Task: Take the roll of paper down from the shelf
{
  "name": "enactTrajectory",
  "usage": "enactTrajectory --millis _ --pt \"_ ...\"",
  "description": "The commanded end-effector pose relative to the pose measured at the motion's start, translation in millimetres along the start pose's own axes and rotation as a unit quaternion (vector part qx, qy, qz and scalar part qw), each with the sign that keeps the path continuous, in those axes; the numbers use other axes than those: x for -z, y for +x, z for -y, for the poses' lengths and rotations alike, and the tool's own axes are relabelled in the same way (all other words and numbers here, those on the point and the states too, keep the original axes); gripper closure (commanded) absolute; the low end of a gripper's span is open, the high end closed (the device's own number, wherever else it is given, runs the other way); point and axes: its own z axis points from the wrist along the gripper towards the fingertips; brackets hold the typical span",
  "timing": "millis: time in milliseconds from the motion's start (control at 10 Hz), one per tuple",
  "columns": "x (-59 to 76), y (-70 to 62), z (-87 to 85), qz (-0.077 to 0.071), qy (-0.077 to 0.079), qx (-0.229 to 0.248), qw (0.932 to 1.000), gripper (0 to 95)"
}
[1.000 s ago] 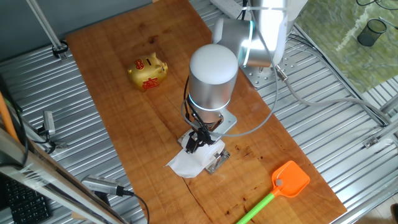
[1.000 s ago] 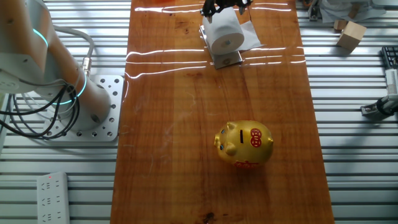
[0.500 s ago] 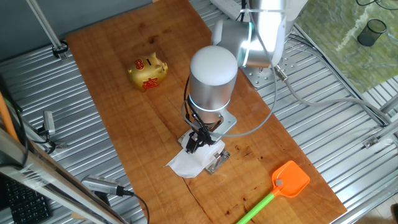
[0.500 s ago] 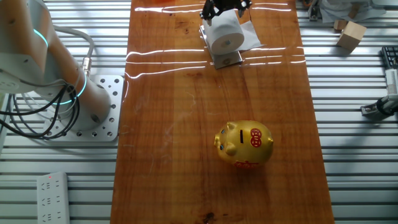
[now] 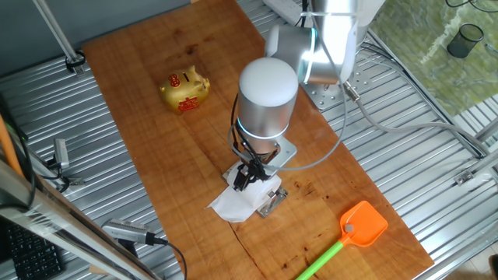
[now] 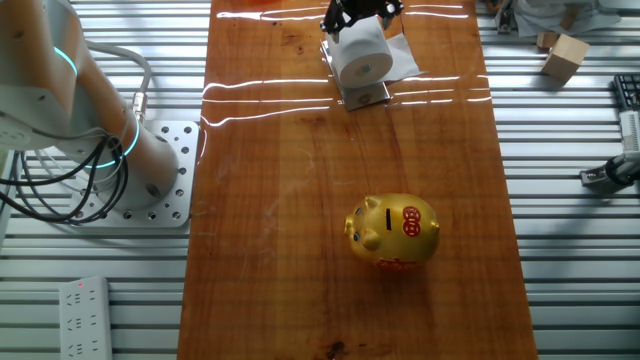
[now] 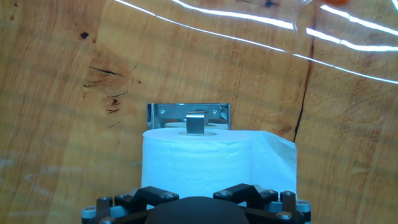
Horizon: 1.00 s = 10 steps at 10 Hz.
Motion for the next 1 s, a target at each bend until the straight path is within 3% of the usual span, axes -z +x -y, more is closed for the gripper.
enactTrajectory --millis 100,1000 --pt "-0.4 0.7 -0.7 -0.001 0.001 -0.004 1.0 0.0" --pt "-3.3 2.9 7.2 0.003 0.005 -0.003 1.0 0.0"
